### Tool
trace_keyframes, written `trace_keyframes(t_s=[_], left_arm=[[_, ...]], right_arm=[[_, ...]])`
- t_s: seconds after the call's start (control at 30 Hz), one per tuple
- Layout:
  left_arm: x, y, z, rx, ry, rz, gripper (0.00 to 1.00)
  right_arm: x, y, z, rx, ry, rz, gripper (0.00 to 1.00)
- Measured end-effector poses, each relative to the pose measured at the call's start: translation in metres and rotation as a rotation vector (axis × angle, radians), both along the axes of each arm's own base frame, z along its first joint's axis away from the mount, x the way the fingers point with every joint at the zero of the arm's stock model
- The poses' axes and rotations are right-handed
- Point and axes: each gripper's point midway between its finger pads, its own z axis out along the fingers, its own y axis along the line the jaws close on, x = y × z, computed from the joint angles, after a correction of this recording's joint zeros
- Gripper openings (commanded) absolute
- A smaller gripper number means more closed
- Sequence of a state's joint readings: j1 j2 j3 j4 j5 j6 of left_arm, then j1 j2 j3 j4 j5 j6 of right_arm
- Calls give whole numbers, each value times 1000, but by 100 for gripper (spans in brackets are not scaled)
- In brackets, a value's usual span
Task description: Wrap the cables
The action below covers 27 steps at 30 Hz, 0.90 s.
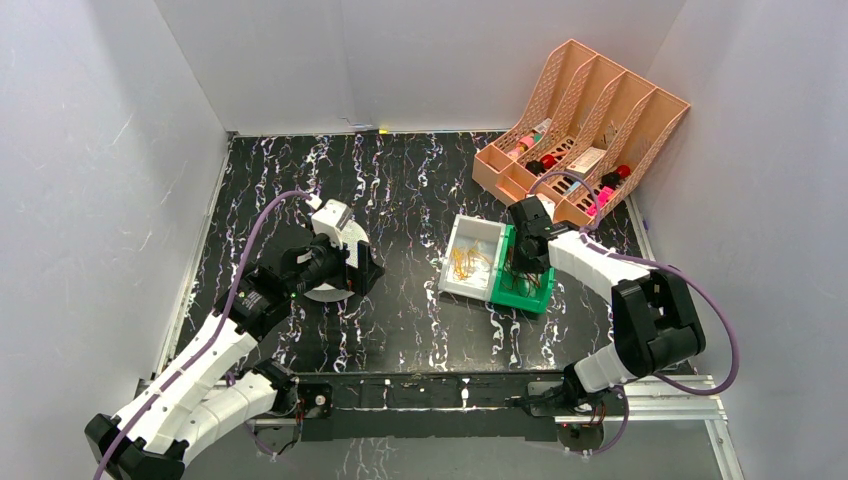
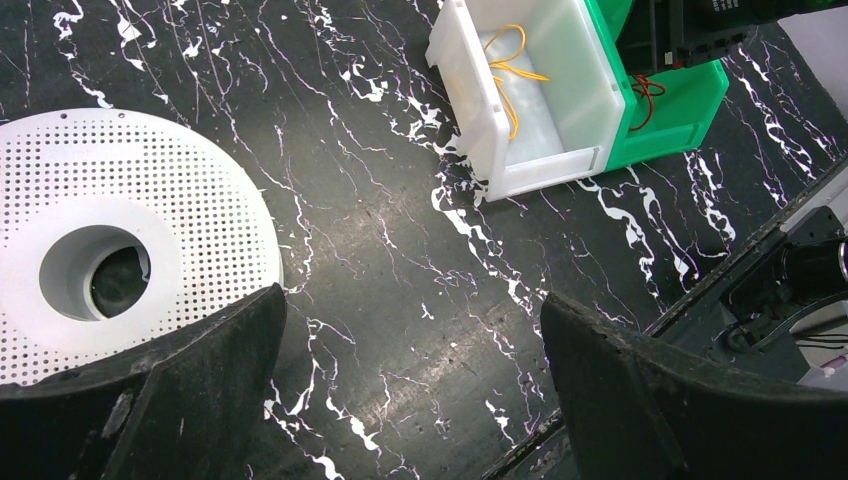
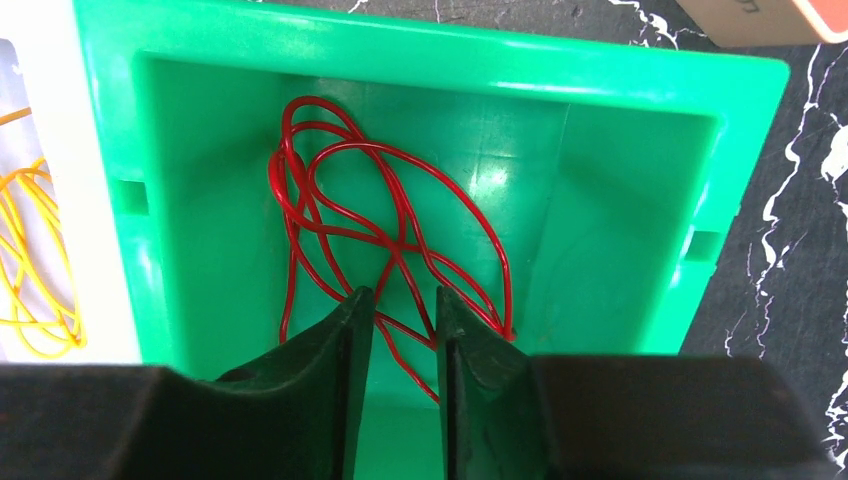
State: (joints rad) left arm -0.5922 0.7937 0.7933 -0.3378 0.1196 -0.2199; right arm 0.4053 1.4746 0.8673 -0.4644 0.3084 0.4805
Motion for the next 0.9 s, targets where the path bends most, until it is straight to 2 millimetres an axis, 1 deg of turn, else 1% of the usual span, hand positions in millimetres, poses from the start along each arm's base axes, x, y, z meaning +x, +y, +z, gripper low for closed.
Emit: trace_keyframes(t_s=[0.13,0.2,0.27,0.37,0.4,0.63,0.7,0.77,0.83,0.9], left_arm=[[0,0,0,0,0,0,98],[0,0,0,0,0,0,98],[0,0,0,0,-1,0,98],[0,0,0,-1,-1,0,98],[0,0,0,-1,-1,0,98],[-1,1,2,-5,-7,0,98],[-2,1,3,-6,-9,0,98],[-2,1,3,-7,-9,-1,98],[-2,1,3,-7,-8,-2,98],[-2,0,3,-9,-7,-6,98]], right_arm=[[0,0,0,-2,1,4,30],[0,0,0,-3,1,6,22],[0,0,0,-5,2,8,18],[0,-1,0,-5,2,9,1],[0,-1,0,-5,2,8,0],[-2,-2,2,-10,0,5,0],[-4,-4,11,-7,-15,4,0],[-4,-4,26,5,-46,4,0],[0,-3,48,26,-99,5,0],[5,0,75,56,-171,10,0]])
